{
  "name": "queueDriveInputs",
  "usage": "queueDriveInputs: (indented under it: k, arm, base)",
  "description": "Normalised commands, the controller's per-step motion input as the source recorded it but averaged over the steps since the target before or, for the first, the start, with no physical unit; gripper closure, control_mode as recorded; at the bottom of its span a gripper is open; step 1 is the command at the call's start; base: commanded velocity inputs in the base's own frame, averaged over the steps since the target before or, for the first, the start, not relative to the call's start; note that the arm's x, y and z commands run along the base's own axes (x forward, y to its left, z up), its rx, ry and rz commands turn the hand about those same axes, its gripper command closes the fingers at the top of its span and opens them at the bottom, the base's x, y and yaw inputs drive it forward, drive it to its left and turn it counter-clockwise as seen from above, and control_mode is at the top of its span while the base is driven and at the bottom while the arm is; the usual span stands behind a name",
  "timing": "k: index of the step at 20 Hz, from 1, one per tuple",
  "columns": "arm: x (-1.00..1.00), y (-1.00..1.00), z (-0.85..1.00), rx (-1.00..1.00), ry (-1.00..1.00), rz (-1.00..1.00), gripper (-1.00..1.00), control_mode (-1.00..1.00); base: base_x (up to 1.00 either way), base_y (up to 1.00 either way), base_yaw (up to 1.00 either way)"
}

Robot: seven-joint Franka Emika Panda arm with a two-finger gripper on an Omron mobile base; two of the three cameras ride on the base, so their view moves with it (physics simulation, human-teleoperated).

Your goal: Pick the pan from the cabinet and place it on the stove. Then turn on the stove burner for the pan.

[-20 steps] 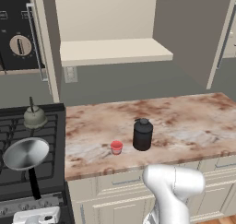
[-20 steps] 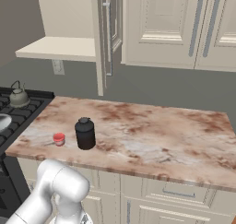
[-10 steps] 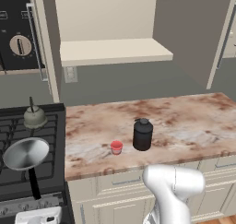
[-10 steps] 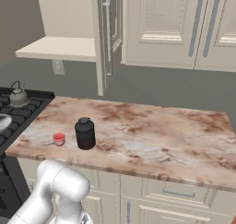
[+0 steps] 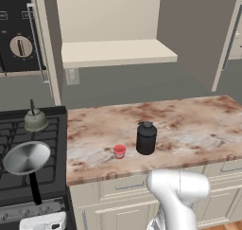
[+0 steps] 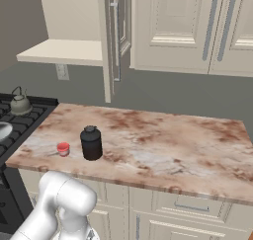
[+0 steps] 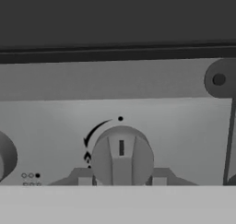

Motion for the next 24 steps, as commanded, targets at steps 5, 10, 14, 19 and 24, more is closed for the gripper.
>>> queueDriveInputs:
  k: [5,10,14,19,24]
  arm:
    - [0.0,0.0,0.11,-0.27,-0.02,0.06,1.0,-1.0]
    - [0.0,0.0,0.17,-0.34,0.0,0.04,1.0,-1.0]
    - [0.0,0.0,0.22,-0.32,0.0,0.03,1.0,-1.0]
    - [-0.04,0.0,0.31,-0.23,-0.03,0.02,1.0,-1.0]
    - [-0.1,0.0,0.29,-0.15,-0.03,0.01,1.0,-1.0]
  base:
    - [0.0,0.0,0.0]
    - [0.0,0.0,0.0]
    - [0.0,0.0,0.0]
    - [0.0,0.0,0.0]
    - [0.0,0.0,0.0]
